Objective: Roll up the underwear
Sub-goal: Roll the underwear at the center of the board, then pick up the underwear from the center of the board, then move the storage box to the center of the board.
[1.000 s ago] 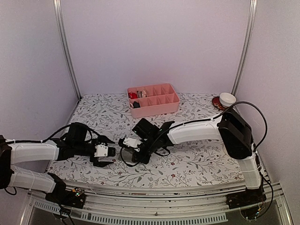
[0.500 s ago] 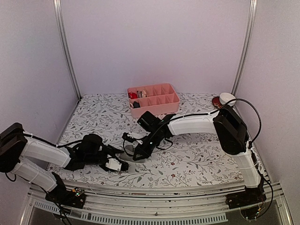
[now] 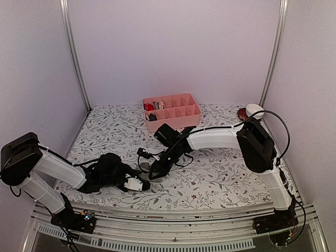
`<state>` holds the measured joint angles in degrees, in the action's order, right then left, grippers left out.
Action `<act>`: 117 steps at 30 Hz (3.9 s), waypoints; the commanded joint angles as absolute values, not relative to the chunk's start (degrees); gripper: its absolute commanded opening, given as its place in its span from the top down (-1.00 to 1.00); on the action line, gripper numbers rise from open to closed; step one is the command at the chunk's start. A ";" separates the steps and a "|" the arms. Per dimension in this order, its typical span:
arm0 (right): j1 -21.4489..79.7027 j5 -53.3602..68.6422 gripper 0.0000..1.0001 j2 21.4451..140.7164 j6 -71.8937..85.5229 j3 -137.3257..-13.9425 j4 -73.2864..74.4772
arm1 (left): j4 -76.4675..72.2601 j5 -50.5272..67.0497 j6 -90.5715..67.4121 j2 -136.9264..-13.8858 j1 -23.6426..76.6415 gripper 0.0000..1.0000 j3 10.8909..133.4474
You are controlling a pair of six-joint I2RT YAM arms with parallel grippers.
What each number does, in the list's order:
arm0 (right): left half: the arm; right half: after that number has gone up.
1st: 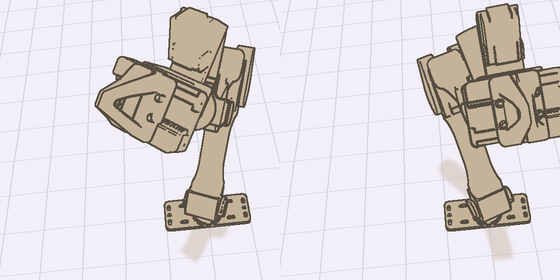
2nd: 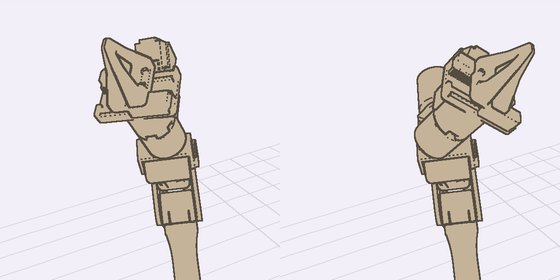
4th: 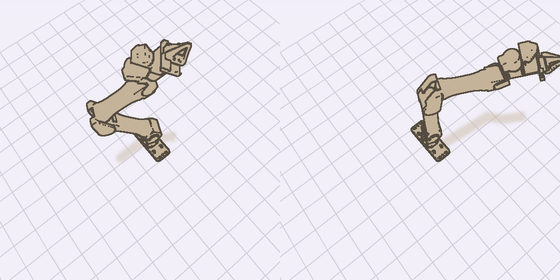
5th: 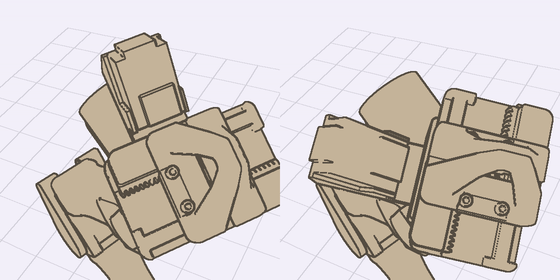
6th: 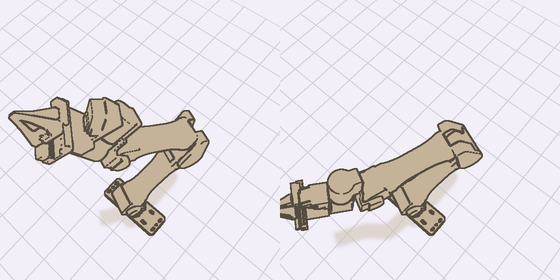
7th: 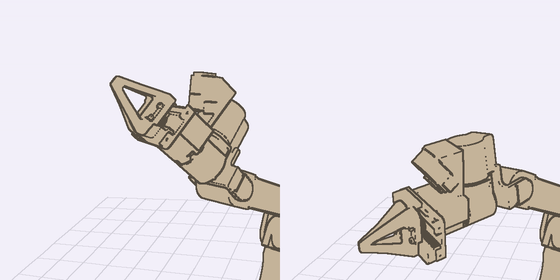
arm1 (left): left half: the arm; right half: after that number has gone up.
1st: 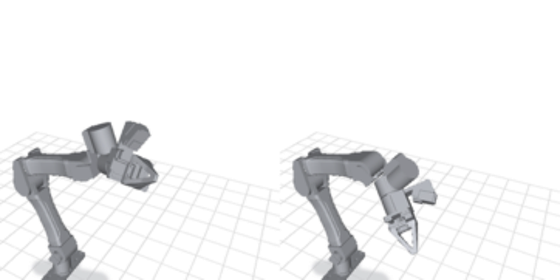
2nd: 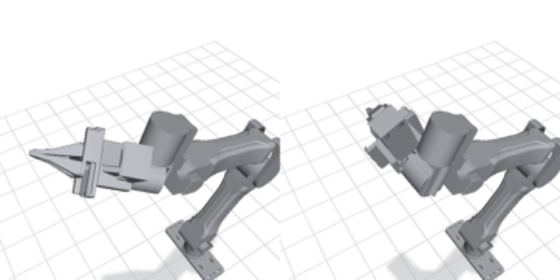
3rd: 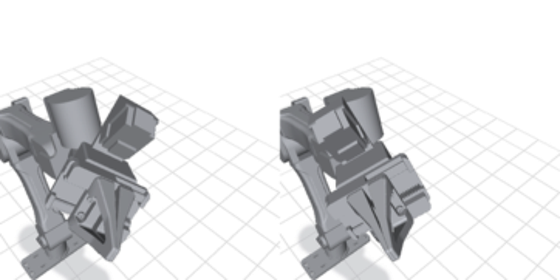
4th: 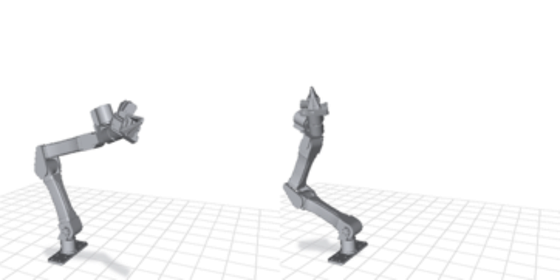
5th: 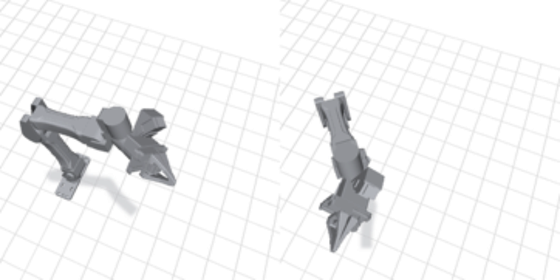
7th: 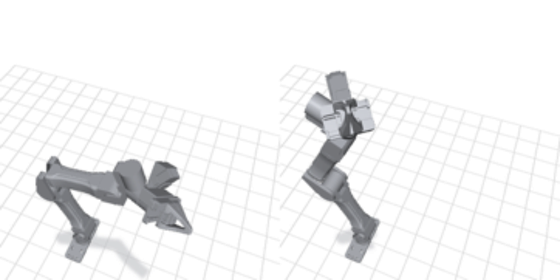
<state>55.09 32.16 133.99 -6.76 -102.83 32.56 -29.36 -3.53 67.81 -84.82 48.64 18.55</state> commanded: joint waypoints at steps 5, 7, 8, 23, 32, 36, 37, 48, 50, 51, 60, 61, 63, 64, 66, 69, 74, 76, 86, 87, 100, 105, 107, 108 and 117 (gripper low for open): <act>54.97 28.82 0.73 136.55 -6.15 -102.11 37.86 | -23.43 -4.92 62.57 -86.87 49.24 1.00 22.82; 54.96 28.00 0.54 135.50 -6.09 -101.64 37.47 | -19.21 -3.33 61.88 -86.37 49.12 1.00 23.90; 54.97 27.99 0.41 135.22 -6.00 -101.06 36.92 | -16.82 -2.35 61.61 -86.10 48.93 1.00 24.45; 52.80 25.16 -0.67 127.95 -4.13 -99.58 29.76 | -3.29 4.35 61.00 -85.95 46.59 1.00 28.30; 52.82 27.37 -0.98 126.15 -7.31 -98.14 28.40 | 5.22 9.56 59.46 -87.69 42.53 1.00 35.02; 52.70 26.86 -0.98 122.77 -7.89 -94.03 25.05 | 11.75 13.89 59.43 -89.31 39.95 1.00 39.40; 52.55 27.08 -0.98 122.83 -7.84 -94.07 25.07 | 13.55 14.83 59.67 -89.90 39.57 1.00 40.45; 51.59 29.34 -0.98 130.78 -6.39 -102.89 29.32 | 23.44 19.13 59.36 -95.38 37.35 1.00 48.98; 51.52 29.44 -0.98 132.10 -6.71 -103.93 29.63 | 23.80 19.84 59.41 -95.17 37.26 1.00 49.36; 51.53 29.76 -0.98 132.63 -6.89 -104.35 29.80 | 23.94 20.06 59.42 -95.07 37.18 1.00 49.61; 51.55 34.33 -0.98 137.41 -8.42 -104.94 30.80 | 24.30 20.75 59.02 -95.24 37.09 1.00 50.75; 51.55 34.92 -0.98 137.72 -8.58 -104.94 30.89 | 24.26 20.75 58.87 -95.33 37.09 1.00 50.84; 51.55 35.59 -0.98 138.15 -8.73 -104.94 30.82 | 24.33 20.83 58.74 -95.50 37.09 1.00 51.04; 51.51 35.78 -0.98 138.31 -8.82 -104.94 30.82 | 24.39 20.83 58.65 -95.61 37.09 1.00 51.13; 51.53 36.48 -0.99 138.55 -9.00 -105.02 30.84 | 24.43 20.83 58.47 -95.76 37.08 1.00 51.30; 51.57 38.46 -0.73 138.92 -9.59 -105.58 31.46 | 24.39 20.99 58.08 -96.00 37.09 1.00 51.62; 51.50 41.89 0.02 138.94 -11.79 -105.67 32.89 | 24.18 21.35 57.13 -96.45 37.01 1.00 52.35; 51.51 42.38 0.22 138.79 -12.18 -105.40 33.16 | 23.91 21.46 56.85 -96.43 37.00 1.00 52.55; 51.53 42.64 0.95 136.57 -12.86 -104.41 33.02 | 20.51 21.11 54.44 -94.43 36.09 1.00 51.75; 51.52 42.32 0.95 136.42 -12.52 -104.26 32.74 | 20.08 21.06 54.19 -94.03 35.98 1.00 51.50; 50.03 28.83 0.96 125.02 -7.84 -99.49 26.20 | 15.52 20.70 50.47 -75.80 31.84 -0.97 44.97; 48.33 19.40 0.96 118.95 -4.58 -100.34 25.27 | 5.01 19.96 45.59 -65.81 24.83 -0.97 37.66; 47.34 14.03 0.96 117.41 -3.26 -101.65 25.53 | 0.81 19.60 44.18 -64.73 22.83 -0.97 34.82; 46.62 11.09 0.96 116.82 -1.97 -102.46 25.59 | -1.49 18.91 43.39 -64.94 22.32 -0.97 33.75; 40.17 0.84 0.96 121.84 3.40 -114.41 24.14 | -7.82 12.19 37.12 -72.01 20.69 -0.97 32.76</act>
<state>42.50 7.38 118.76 0.49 -108.57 26.55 -2.35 15.40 40.95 -70.43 21.98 33.06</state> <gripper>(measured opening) 0.081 0.985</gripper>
